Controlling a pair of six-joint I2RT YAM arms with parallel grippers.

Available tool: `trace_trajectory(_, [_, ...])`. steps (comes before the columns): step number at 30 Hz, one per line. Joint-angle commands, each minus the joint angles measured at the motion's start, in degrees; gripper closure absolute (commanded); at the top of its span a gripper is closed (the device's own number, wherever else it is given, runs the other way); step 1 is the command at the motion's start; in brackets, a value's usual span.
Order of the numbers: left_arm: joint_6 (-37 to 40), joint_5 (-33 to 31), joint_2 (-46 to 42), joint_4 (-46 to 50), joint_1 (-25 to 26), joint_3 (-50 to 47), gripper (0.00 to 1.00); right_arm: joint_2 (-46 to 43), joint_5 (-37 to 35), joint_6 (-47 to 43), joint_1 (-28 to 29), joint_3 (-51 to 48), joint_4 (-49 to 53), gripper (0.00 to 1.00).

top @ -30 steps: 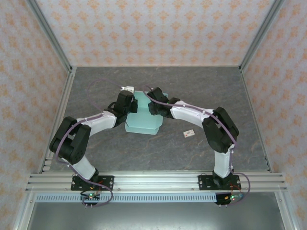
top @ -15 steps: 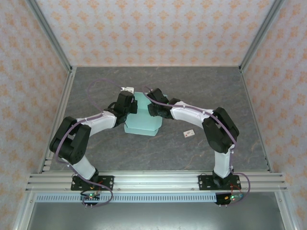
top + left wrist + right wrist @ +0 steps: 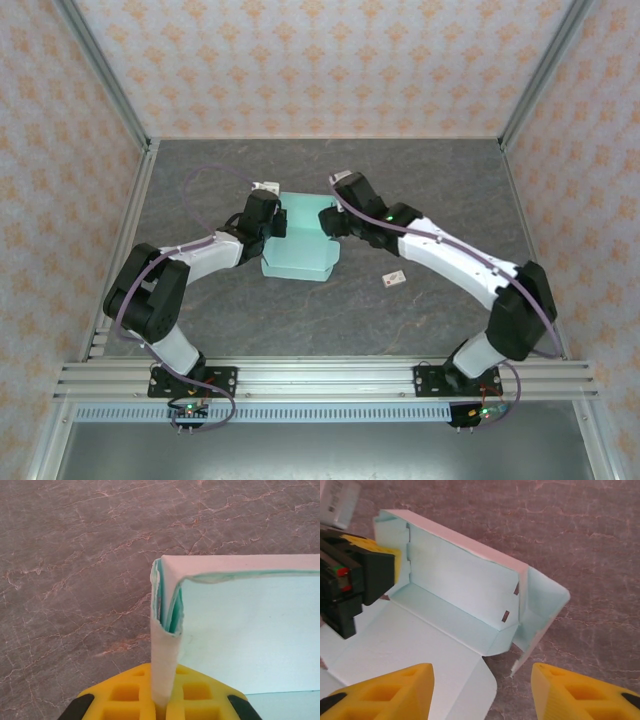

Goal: Fold the paper box

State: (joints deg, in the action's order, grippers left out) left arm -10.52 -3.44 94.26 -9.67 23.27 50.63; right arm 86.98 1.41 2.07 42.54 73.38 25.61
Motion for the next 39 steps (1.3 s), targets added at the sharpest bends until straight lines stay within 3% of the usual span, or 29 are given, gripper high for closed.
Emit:
trace_trajectory(1, [-0.9, 0.4, -1.9, 1.6, 0.4, 1.9, 1.0, -4.9, 5.7, -1.7, -4.7, -3.1, 1.3, 0.45])
trace_trajectory(10, [-1.3, 2.0, -3.9, 3.8, 0.2, 2.0, 1.0, -5.8, 27.5, -1.4, -19.9, -13.8, -14.2, 0.43])
trace_trajectory(20, [-2.1, 4.1, -5.7, 5.0, -0.6, 1.6, 1.0, 1.8, 48.7, -8.6, -25.0, -16.1, -21.7, 0.44])
trace_trajectory(28, [-2.7, 5.5, -6.8, 6.1, -1.2, 2.3, 1.0, 6.2, 57.2, -11.7, -29.6, -12.3, -18.7, 0.39])
trace_trajectory(34, [-2.7, 5.7, -8.6, 7.0, -1.3, 2.5, 1.0, 10.2, 62.0, -16.0, -29.5, -8.3, -15.6, 0.32])
trace_trajectory(39, [-2.7, 5.8, -9.4, 7.6, -1.3, 2.5, 1.0, 12.8, 66.9, -17.2, -29.0, -6.1, -17.8, 0.32])
